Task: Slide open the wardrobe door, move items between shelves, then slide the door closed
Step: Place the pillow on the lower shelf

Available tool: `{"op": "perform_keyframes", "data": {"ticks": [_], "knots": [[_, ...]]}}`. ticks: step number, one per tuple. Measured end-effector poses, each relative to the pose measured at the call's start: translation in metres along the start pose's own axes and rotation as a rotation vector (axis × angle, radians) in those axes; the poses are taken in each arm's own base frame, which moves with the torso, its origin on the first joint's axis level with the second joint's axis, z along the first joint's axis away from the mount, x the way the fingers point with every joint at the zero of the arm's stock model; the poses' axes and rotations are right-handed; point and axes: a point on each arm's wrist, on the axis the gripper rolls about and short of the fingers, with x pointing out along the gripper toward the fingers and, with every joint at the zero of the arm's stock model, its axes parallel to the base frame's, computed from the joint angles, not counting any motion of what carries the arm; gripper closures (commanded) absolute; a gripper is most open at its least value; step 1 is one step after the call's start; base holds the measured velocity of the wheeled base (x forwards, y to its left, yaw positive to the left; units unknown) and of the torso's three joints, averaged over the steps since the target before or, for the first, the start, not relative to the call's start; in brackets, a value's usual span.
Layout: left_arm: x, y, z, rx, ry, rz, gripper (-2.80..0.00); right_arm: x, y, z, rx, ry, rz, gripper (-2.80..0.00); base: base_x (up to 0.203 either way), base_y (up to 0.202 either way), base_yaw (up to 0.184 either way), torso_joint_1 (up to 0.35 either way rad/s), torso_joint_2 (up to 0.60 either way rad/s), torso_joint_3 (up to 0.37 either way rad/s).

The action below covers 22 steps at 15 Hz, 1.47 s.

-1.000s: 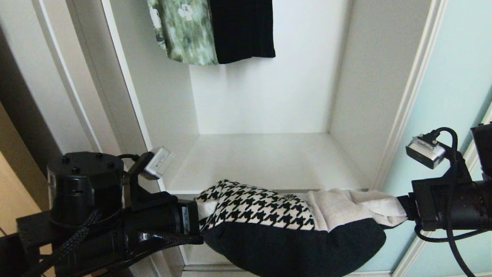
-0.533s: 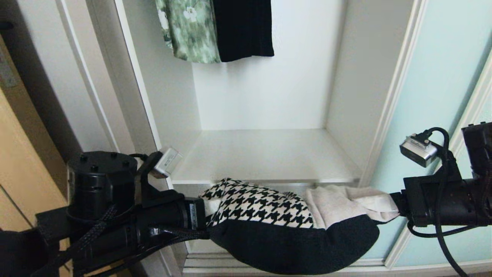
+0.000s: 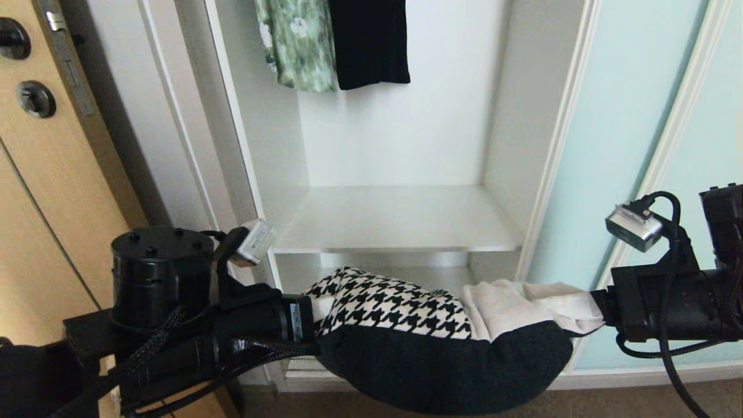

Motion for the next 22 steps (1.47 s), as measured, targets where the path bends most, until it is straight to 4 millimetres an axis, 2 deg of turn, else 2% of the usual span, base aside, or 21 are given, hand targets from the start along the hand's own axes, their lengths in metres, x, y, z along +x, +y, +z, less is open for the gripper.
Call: {"op": "perform_keyframes", "data": {"ticks": [4, 8, 13, 22], "knots": [[0.003, 0.0, 0.001, 0.0, -0.002, 0.005, 0.0, 0.001, 0.0, 0.0, 0.001, 0.001, -0.001, 0.0, -0.168, 0.0, 0.003, 0.002, 0.0, 0.003], [0.014, 0.005, 0.0, 0.0, -0.025, 0.112, 0.0, 0.002, -0.001, 0.001, 0.002, 0.004, 0.003, 0.0, 0.0, 0.0, 0.0, 0.0, 0.0, 0.0], [0.017, 0.009, -0.007, 0.007, -0.001, 0.128, 0.0, 0.007, -0.005, 0.002, 0.0, 0.004, 0.005, 0.0, 0.0, 0.0, 0.0, 0.0, 0.0, -0.005], [0.021, 0.01, -0.009, 0.004, -0.025, 0.122, 0.0, 0.017, -0.012, 0.007, -0.001, 0.003, 0.002, 0.0, 0.0, 0.0, 0.0, 0.003, 0.0, -0.177]]}}
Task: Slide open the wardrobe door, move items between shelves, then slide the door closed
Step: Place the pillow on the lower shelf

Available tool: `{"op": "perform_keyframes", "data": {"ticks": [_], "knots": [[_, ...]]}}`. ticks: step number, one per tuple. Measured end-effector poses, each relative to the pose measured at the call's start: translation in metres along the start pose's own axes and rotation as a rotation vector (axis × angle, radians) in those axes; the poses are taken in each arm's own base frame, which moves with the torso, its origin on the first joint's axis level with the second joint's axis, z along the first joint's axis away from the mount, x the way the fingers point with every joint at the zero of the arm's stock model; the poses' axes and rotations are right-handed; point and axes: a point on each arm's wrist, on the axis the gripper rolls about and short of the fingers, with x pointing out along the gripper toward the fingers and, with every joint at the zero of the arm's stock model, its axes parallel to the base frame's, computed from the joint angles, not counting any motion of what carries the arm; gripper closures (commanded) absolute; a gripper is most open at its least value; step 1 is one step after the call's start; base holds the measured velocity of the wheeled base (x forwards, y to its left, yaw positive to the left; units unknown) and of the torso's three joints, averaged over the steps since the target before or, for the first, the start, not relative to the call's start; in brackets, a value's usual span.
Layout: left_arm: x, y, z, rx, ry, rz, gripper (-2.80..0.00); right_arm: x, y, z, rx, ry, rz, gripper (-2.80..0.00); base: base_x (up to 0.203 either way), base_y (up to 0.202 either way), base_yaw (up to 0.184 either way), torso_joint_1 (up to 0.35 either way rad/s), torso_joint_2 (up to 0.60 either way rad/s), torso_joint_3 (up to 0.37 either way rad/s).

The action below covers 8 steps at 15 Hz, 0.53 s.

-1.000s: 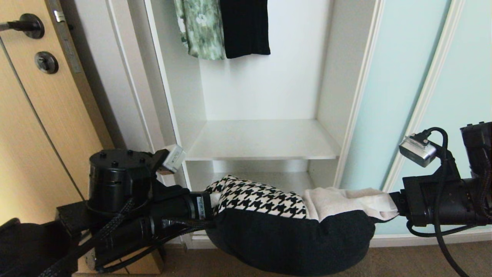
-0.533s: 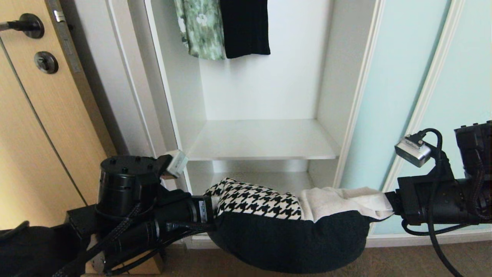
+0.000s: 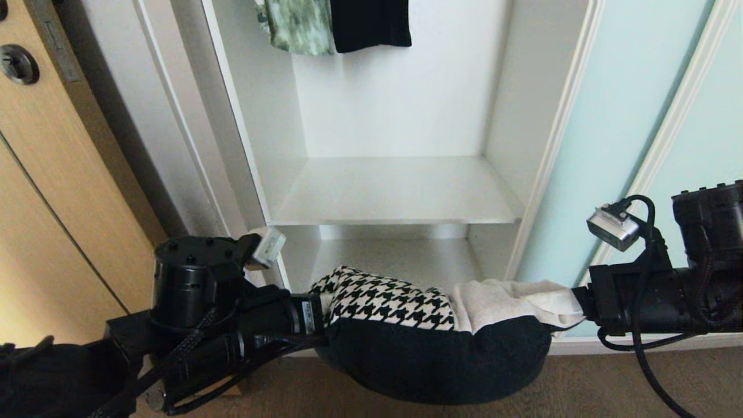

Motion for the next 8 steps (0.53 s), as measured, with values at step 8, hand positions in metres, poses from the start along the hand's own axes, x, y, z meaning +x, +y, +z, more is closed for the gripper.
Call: {"op": "perform_keyframes", "data": {"ticks": [8], "knots": [[0.0084, 0.0028, -0.0018, 0.0, 0.016, 0.013, 0.0, 0.0102, -0.0082, 0.0022, 0.011, 0.012, -0.005, 0.0, 0.0, 0.0, 0.0, 0.004, 0.0, -0.197]]}}
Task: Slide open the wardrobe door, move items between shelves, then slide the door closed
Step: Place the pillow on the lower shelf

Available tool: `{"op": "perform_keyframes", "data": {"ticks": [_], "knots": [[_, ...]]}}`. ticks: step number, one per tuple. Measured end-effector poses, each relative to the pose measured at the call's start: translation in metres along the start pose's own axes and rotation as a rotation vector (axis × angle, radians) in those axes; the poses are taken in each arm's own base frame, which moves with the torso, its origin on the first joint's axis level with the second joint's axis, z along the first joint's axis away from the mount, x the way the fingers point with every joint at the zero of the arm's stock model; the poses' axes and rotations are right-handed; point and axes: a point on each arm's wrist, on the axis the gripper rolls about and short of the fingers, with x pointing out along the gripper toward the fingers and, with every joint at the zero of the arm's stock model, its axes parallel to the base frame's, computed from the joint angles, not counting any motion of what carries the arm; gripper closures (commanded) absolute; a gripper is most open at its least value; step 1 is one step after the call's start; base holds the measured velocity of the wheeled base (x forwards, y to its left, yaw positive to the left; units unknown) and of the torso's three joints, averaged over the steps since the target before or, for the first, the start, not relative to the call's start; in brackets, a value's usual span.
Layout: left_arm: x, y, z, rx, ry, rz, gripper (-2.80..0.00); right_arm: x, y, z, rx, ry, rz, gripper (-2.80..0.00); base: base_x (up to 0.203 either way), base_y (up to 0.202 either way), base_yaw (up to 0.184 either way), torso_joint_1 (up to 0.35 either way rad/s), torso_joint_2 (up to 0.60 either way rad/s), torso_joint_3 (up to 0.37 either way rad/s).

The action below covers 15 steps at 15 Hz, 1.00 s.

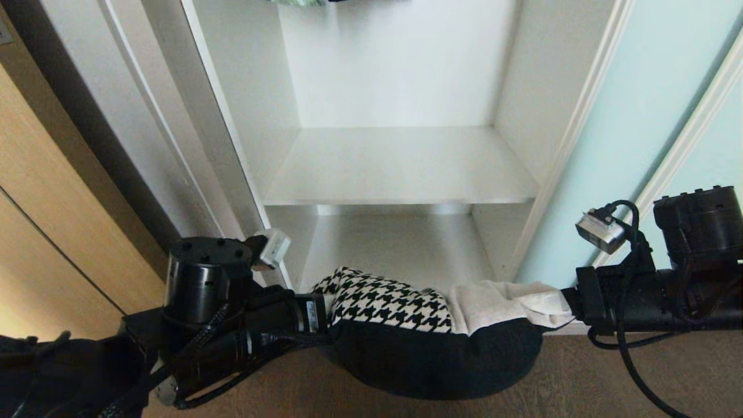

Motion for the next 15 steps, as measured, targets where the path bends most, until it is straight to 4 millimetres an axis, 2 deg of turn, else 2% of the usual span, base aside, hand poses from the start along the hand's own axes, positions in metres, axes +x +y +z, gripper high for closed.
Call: {"op": "perform_keyframes", "data": {"ticks": [6, 11, 15], "knots": [[0.01, 0.002, -0.003, -0.001, 0.019, 0.012, 0.0, 0.003, -0.004, 0.005, -0.02, -0.031, 0.009, 0.0, 0.0, 0.0, 0.0, 0.002, 0.0, -0.198], [0.017, 0.003, -0.005, 0.0, 0.032, 0.017, 0.0, 0.012, -0.016, 0.001, -0.022, -0.038, 0.008, 0.0, 0.0, 0.0, 0.0, 0.0, 0.0, -0.197], [0.018, 0.004, -0.006, 0.0, 0.036, 0.018, 0.0, 0.012, -0.016, 0.001, -0.019, -0.035, 0.007, 0.0, 0.0, 0.0, 0.0, 0.006, 0.0, -0.196]]}}
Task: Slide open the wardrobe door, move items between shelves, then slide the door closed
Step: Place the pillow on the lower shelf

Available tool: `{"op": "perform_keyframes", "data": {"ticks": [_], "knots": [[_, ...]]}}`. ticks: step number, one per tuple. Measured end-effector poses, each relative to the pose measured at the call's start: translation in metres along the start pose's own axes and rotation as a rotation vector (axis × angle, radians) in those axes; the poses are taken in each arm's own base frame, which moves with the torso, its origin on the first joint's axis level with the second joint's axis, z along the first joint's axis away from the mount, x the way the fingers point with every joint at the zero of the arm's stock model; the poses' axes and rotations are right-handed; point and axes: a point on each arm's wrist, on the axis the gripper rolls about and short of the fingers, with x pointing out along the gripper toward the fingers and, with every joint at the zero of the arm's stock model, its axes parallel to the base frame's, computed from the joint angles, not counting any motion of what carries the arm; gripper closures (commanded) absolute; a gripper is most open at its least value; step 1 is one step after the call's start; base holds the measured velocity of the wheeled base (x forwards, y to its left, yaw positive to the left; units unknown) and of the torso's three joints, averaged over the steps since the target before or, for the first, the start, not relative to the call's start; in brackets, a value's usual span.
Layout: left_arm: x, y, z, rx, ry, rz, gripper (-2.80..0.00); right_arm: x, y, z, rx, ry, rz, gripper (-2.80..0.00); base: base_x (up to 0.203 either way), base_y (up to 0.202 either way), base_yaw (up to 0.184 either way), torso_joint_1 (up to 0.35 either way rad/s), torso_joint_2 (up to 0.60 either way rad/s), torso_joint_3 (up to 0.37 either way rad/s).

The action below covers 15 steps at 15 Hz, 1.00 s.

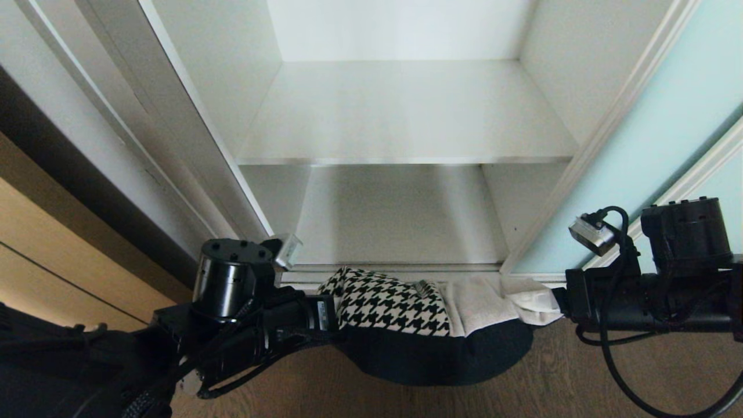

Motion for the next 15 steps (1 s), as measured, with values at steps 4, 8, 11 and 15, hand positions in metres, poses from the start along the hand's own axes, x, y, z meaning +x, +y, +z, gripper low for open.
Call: {"op": "perform_keyframes", "data": {"ticks": [4, 8, 11, 15], "knots": [[0.0003, -0.0002, -0.0002, 0.0, 0.001, -0.001, 0.0, -0.0012, 0.0008, 0.0001, -0.001, -0.004, 0.001, 0.0, 0.0, 0.0, 0.0, -0.001, 0.0, -0.197], [0.0005, -0.0004, 0.0002, 0.001, -0.001, -0.001, 0.0, -0.0016, 0.0014, -0.0003, -0.003, -0.003, 0.003, 0.0, 0.0, 0.0, 0.0, 0.004, 0.0, -0.2], [0.001, -0.0008, 0.001, 0.002, -0.002, -0.002, 0.0, -0.002, 0.0018, -0.0002, -0.004, -0.005, 0.004, 0.0, 0.0, 0.0, 0.0, 0.004, 0.0, -0.198], [0.002, -0.0006, 0.0006, 0.002, 0.002, -0.001, 0.0, -0.0019, 0.0018, -0.0002, -0.004, -0.004, 0.003, 0.0, 0.0, 0.0, 0.0, 0.001, 0.0, -0.199]]}}
